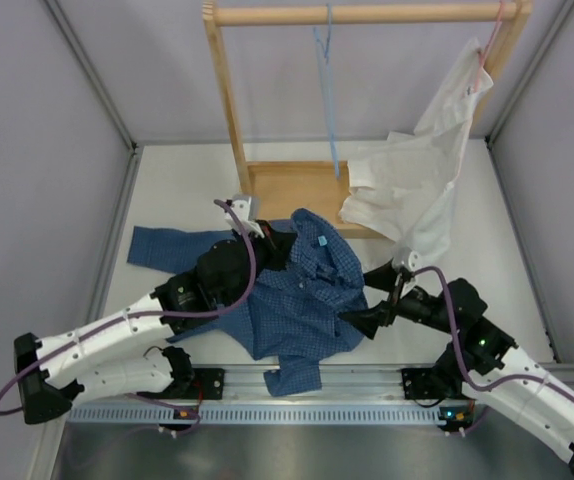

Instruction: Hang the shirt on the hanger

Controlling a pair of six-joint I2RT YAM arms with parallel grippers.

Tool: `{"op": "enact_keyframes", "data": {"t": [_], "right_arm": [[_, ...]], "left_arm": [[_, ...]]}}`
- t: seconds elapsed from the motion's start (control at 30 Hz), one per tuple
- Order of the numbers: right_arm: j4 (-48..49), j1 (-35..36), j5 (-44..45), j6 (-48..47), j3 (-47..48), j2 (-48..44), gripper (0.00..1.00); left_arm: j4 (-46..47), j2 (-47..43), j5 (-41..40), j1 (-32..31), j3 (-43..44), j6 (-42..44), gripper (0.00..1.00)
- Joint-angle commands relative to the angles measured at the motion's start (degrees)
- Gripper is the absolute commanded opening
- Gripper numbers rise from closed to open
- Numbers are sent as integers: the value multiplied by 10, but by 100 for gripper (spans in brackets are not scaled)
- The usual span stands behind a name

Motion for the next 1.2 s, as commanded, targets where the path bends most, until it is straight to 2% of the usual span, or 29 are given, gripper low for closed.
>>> {"op": "enact_keyframes", "data": {"t": [0.0,0.03,0.07,0.13,0.27,0.33,0.47,0.6,0.63,0.7,0.73,0.87,0.97,1.0,1.03,1.07,1.13,1.17], "right_arm": [[-63,8,96,31,30,-5,100],[-93,8,159,39,34,-5,99],[-113,8,187,46,43,-1,99],[-141,8,199,52,72,11,99],[-162,8,196,41,116,92,99],[-173,8,234,40,130,120,100],[-176,6,257,14,155,162,99],[-175,-1,173,-40,184,257,99],[-171,0,124,-50,190,297,98],[-144,2,65,-76,182,327,97],[-101,3,27,-86,176,349,97],[-46,6,66,-89,165,396,92],[-41,7,65,-81,176,412,66],[-43,10,60,-79,180,412,32],[-43,14,68,-76,187,404,8],[-44,19,75,-67,190,394,0],[-55,34,95,-67,206,362,0],[-71,41,112,-71,247,352,0]], "left_arm": [[23,-29,-1,-44,-50,89,0],[47,-38,-18,-63,-92,89,0],[51,-46,-39,-81,-111,87,0],[54,-73,-74,-124,-156,79,0],[80,-105,-9,-146,-196,90,0],[76,-112,0,-152,-201,91,0],[49,-119,17,-152,-210,76,0],[47,-132,65,-153,-219,75,0],[44,-137,69,-153,-219,74,0],[41,-161,82,-153,-222,73,0],[37,-171,89,-154,-225,75,0],[-1,-227,111,-153,-219,78,0],[-34,-277,105,-153,-207,75,0],[-43,-286,95,-153,-204,72,0],[-53,-299,70,-153,-200,71,0],[-60,-301,55,-153,-190,72,0],[-87,-299,15,-153,-167,78,0],[-95,-287,-13,-153,-151,85,0]]}}
